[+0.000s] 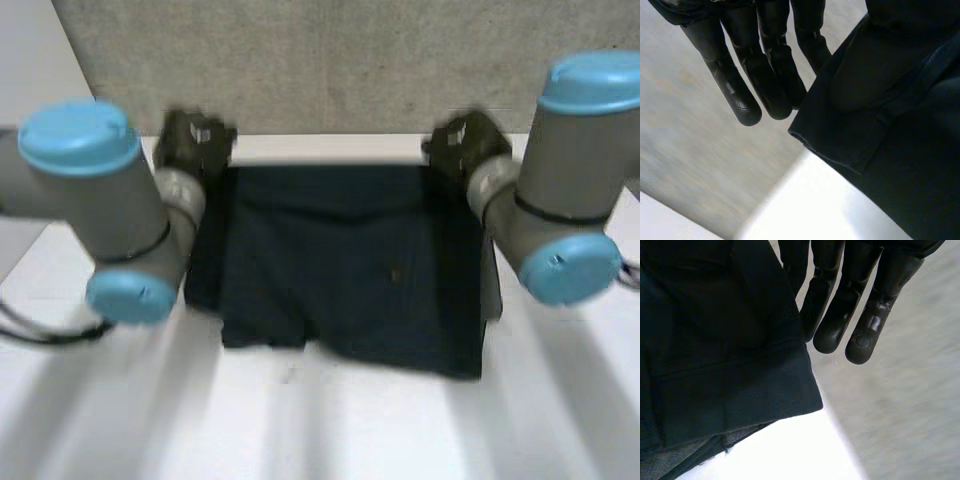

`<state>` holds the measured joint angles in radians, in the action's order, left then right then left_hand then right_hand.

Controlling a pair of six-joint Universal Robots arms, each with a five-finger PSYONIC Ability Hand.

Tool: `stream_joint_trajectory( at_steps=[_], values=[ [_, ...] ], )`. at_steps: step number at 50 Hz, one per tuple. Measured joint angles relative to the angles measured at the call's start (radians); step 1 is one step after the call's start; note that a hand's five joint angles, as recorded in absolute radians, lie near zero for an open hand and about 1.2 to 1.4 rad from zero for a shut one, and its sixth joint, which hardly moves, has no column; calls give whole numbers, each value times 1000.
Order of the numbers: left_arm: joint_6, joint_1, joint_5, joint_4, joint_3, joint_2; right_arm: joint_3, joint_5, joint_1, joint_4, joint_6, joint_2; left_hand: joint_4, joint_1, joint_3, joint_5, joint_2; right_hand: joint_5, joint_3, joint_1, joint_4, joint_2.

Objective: Fold the shorts.

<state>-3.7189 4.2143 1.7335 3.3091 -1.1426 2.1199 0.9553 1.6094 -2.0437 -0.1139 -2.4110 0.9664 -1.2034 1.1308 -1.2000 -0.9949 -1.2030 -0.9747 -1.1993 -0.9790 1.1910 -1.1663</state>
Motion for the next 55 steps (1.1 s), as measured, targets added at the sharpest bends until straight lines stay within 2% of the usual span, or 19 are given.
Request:
stream_joint_trajectory(
  at_steps=[2, 4, 6, 9, 16, 25, 30, 31, 34, 35, 37, 43, 46, 47, 48, 49, 50, 51, 55],
  values=[
    [-23, 1, 0, 22, 45, 6, -34, 2, 0, 34, 6, -8, 0, 0, 0, 0, 0, 0, 0, 0, 0, 0],
    [-78, 2, -2, 130, 152, 7, -120, 3, 0, 143, 23, -16, 0, 0, 0, 0, 0, 0, 0, 0, 0, 0],
    [-93, 2, -4, 187, 180, -1, -165, 2, 0, 225, 31, -10, 0, 0, 0, 0, 0, 0, 0, 0, 0, 0],
    [-116, -1, -15, 364, 215, -58, -212, -3, -1, 384, 35, 33, 0, 0, 0, 0, 0, 0, 0, 0, 0, 0],
    [-107, -11, -39, 488, 95, -195, -160, -34, -1, 453, 7, 143, 0, 0, 0, 0, 0, 0, 0, 0, 0, 0],
    [-44, -25, -39, 414, -163, -257, -32, -112, 4, 243, -10, 201, 0, 0, 0, 0, 0, -7, 0, 0, 0, 0],
    [44, -26, -23, 264, -346, -262, 74, -151, 10, -69, 5, 190, 0, 0, 0, 0, 0, -11, 0, 0, 0, -1],
    [71, -28, -18, 203, -406, -263, 120, -156, 12, -188, 15, 185, 0, 0, 0, 0, 0, -11, 0, 0, 0, -6],
    [85, -30, -15, 165, -441, -265, 148, -158, 13, -249, 21, 183, 0, 0, 0, 0, 0, -11, 0, 0, 0, -6],
    [110, -31, -11, 69, -521, -265, 228, -162, 18, -382, 34, 179, 0, 0, 0, 0, 0, -11, 0, 0, 0, -6],
    [119, -30, -11, 13, -568, -264, 289, -165, 25, -433, 38, 177, 0, 0, 0, 0, 0, -11, 0, 0, 0, -6],
    [124, -22, -14, -62, -647, -253, 418, -172, 44, -374, 16, 150, 0, 0, 0, 0, 0, -11, 1, 0, 0, -6],
    [124, -22, -15, -65, -654, -249, 448, -175, 50, -298, -33, 137, 13, -5, 13, 8, 18, 82, 117, 79, -112, 111],
    [124, -23, -16, -64, -654, -249, 456, -176, 51, -272, -56, 134, 13, -5, 13, 8, 18, 240, 305, 214, -285, 278],
    [124, -25, -16, -62, -653, -250, 466, -177, 53, -240, -91, 131, 13, -5, 13, 8, 18, 294, 350, 260, -342, 333],
    [124, -28, -17, -59, -650, -253, 479, -179, 56, -206, -135, 131, 330, -291, 323, 295, 329, 465, 535, 402, -511, 505],
    [125, -30, -17, -56, -648, -257, 488, -181, 57, -189, -160, 132, 382, -345, 374, 347, 381, 465, 535, 402, -511, 505],
    [125, -32, -17, -54, -647, -261, 499, -184, 60, -169, -194, 136, 471, -431, 461, 436, 475, 724, 771, 606, -759, 737],
    [125, -42, -17, -48, -645, -292, 549, -202, 78, -122, -279, 169, 584, -519, 574, 552, 580, 865, 919, 721, -905, 863]
  ],
)
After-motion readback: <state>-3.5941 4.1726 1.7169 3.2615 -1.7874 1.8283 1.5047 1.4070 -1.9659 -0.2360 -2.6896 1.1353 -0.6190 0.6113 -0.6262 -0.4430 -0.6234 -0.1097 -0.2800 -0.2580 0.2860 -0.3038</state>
